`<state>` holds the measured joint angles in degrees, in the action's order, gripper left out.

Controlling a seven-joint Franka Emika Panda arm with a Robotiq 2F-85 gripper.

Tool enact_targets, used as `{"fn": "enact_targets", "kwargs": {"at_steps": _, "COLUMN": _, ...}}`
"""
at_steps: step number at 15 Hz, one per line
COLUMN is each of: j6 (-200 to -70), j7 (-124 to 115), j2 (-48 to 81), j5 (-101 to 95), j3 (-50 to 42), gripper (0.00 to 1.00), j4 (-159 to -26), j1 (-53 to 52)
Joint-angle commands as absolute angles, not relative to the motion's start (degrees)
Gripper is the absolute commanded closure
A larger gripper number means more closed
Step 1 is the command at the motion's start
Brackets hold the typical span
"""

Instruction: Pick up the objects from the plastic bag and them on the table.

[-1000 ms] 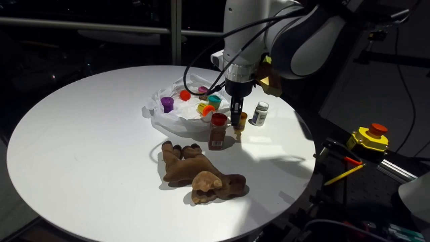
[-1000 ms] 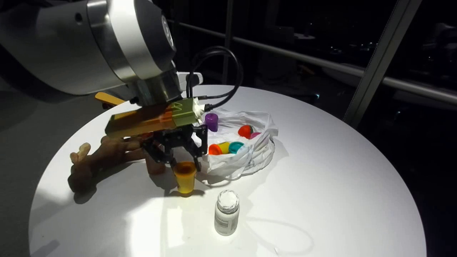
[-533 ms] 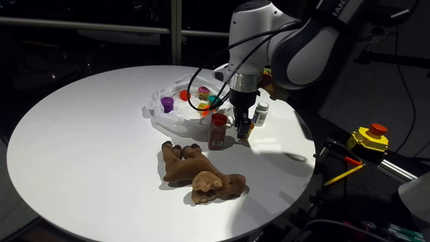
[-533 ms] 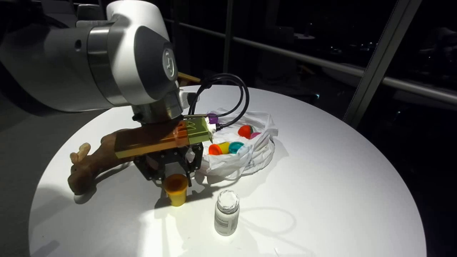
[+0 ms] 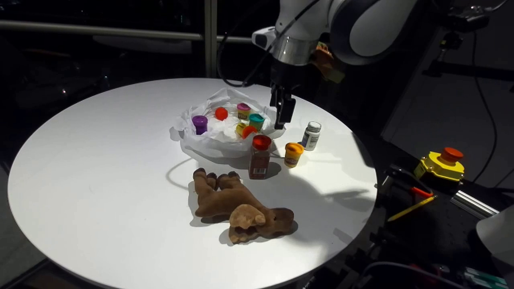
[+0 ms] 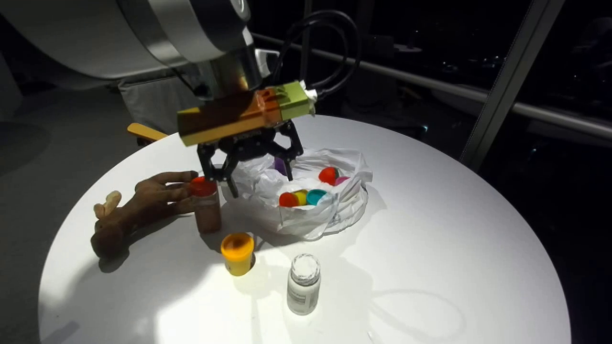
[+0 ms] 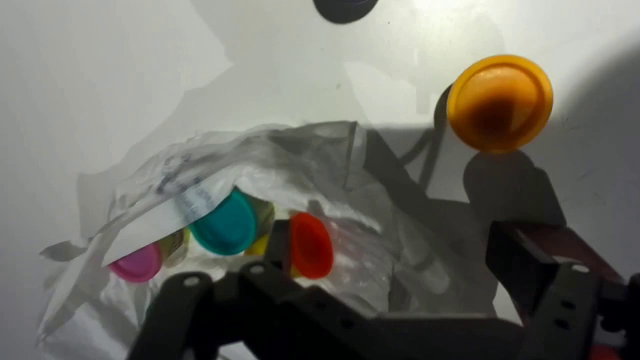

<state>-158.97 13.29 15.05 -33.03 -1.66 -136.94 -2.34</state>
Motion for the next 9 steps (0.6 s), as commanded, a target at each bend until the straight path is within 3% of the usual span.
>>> {"fn": "enact_targets", "kwargs": {"at_steps": 1, "j6": -152.85, "j7": 12.47, "j2": 13.71, "j5": -25.51, "j3": 0.22, "gripper": 0.0, "j4": -130.51, "j1": -2.87}}
{"fn": "enact_targets", "kwargs": {"at_steps": 9, "j6": -142.11, "j7": 0.31, "j2": 34.44, "j5": -24.52, "j3": -1.21, "gripper": 0.0, "j4": -102.81, "j1": -8.73}}
